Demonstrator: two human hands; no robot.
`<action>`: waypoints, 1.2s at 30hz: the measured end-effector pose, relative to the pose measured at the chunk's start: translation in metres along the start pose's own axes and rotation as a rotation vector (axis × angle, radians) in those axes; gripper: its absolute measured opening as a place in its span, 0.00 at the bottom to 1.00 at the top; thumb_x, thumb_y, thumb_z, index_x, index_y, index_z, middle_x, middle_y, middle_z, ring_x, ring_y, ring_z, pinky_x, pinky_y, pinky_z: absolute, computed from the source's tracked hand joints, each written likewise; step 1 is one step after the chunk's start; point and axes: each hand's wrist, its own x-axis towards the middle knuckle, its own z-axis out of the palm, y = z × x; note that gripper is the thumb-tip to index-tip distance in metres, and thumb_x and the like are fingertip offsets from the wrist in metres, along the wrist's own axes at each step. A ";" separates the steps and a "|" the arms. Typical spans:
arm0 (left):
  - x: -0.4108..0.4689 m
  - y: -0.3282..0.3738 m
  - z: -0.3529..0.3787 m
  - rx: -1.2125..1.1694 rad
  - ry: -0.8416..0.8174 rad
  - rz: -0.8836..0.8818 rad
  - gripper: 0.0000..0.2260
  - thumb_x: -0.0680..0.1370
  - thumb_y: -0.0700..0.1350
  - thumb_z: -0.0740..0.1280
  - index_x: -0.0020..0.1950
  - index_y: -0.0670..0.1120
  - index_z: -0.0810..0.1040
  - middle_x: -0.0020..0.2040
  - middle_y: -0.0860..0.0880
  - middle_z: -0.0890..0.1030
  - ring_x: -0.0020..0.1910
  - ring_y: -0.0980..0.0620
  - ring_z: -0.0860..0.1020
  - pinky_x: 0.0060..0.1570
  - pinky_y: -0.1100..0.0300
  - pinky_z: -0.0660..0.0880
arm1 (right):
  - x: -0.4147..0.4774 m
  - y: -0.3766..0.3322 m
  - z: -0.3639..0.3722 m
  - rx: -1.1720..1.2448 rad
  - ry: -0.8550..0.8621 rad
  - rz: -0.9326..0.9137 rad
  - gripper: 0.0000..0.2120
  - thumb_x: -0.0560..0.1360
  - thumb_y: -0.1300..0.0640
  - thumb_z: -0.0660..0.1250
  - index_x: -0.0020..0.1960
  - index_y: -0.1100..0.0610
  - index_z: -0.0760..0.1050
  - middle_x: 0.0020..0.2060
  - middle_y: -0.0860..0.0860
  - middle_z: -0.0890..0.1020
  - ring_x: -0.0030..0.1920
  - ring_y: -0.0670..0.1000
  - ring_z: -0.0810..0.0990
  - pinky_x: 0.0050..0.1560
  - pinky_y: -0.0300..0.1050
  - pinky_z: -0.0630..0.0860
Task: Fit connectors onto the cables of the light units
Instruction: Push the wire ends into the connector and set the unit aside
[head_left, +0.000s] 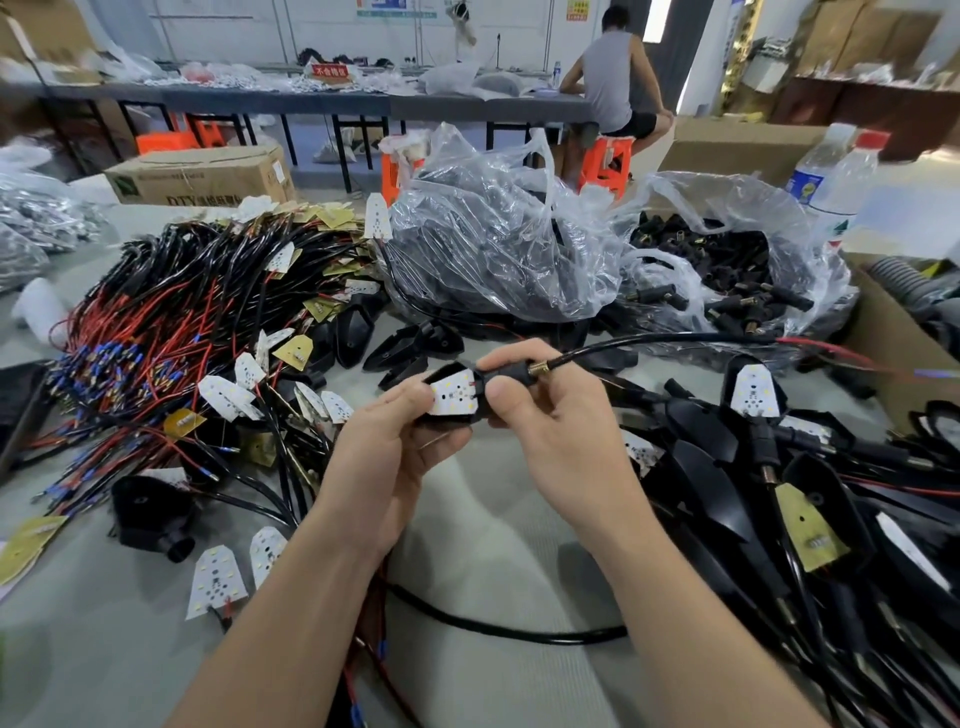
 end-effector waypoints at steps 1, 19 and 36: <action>0.000 0.000 0.000 0.001 -0.021 -0.013 0.11 0.79 0.39 0.66 0.50 0.43 0.88 0.50 0.42 0.87 0.44 0.50 0.86 0.39 0.62 0.82 | 0.001 -0.001 -0.001 0.026 0.008 0.042 0.06 0.75 0.58 0.68 0.48 0.51 0.82 0.39 0.60 0.83 0.39 0.56 0.82 0.48 0.59 0.81; -0.030 0.042 0.037 -0.016 -0.085 -0.032 0.05 0.76 0.44 0.72 0.42 0.42 0.81 0.38 0.48 0.78 0.27 0.57 0.69 0.23 0.67 0.65 | -0.058 -0.117 -0.081 -1.268 0.105 -0.381 0.06 0.75 0.56 0.67 0.49 0.50 0.81 0.46 0.46 0.86 0.49 0.54 0.83 0.53 0.50 0.73; -0.048 -0.054 0.158 0.814 -0.139 0.012 0.18 0.72 0.44 0.73 0.59 0.59 0.79 0.63 0.53 0.80 0.56 0.54 0.79 0.62 0.54 0.76 | -0.121 -0.046 -0.203 -1.044 0.452 0.496 0.15 0.78 0.60 0.63 0.58 0.51 0.84 0.53 0.54 0.86 0.54 0.60 0.82 0.57 0.51 0.77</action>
